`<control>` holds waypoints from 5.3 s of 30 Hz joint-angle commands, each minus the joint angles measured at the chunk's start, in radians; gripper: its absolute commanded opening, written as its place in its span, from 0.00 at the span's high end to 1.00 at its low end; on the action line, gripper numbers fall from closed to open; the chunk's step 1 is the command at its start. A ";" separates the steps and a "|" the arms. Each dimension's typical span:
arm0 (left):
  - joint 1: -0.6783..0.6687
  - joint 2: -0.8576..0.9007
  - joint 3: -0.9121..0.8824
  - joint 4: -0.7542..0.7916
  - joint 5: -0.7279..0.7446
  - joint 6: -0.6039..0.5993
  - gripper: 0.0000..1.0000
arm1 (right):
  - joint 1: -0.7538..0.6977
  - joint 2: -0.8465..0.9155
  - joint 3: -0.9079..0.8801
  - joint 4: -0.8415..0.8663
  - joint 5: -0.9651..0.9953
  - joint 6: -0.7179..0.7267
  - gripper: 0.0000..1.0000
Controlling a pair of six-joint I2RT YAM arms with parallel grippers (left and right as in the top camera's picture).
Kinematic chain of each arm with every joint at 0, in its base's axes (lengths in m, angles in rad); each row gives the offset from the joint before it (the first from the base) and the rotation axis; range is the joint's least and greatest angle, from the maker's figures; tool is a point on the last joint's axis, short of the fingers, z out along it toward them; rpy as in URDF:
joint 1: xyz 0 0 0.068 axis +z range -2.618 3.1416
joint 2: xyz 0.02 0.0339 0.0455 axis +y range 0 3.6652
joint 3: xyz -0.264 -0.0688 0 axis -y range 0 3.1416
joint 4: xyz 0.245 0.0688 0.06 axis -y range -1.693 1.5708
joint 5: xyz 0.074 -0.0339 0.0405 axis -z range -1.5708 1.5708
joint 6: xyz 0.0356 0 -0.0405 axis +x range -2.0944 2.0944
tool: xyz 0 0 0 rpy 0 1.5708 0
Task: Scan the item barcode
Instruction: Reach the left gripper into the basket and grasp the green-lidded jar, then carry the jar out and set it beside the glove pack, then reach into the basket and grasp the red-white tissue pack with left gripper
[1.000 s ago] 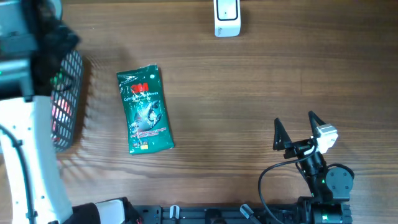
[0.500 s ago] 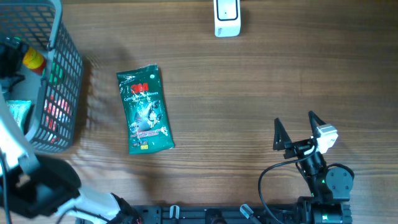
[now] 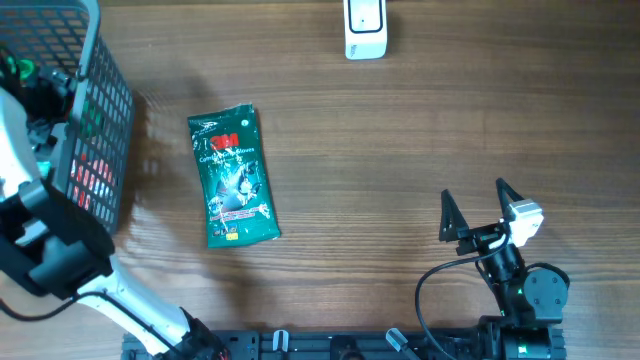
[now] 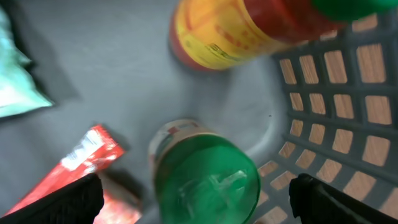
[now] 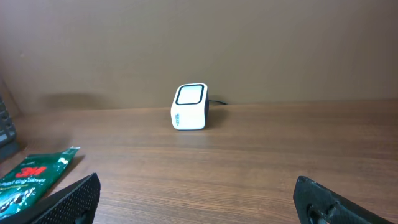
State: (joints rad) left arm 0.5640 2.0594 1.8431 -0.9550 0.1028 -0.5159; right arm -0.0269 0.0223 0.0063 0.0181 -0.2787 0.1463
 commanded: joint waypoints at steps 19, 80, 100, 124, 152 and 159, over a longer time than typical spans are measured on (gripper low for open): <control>-0.045 0.169 0.010 0.051 -0.006 0.015 0.03 | 0.008 -0.005 -0.001 0.003 0.016 0.011 0.00; -0.871 -0.433 -0.071 -0.389 -0.078 0.093 0.43 | 0.008 -0.005 -0.001 0.003 0.016 0.011 0.00; -0.999 -0.303 -0.807 0.369 -0.229 0.138 0.43 | 0.008 -0.005 -0.001 0.003 0.016 0.011 0.00; -0.998 -0.389 -0.750 0.307 -0.132 0.059 0.00 | 0.008 -0.005 -0.001 0.003 0.016 0.011 0.00; 0.157 -0.704 -0.369 0.208 0.050 -0.351 0.00 | 0.008 -0.005 -0.001 0.003 0.016 0.011 0.00; 0.196 -0.458 -0.369 0.203 0.138 -0.356 0.00 | 0.008 -0.005 -0.001 0.003 0.016 0.011 0.00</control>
State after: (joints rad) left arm 0.7547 1.5249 1.4654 -0.7517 0.1822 -0.8471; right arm -0.0269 0.0223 0.0063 0.0181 -0.2783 0.1463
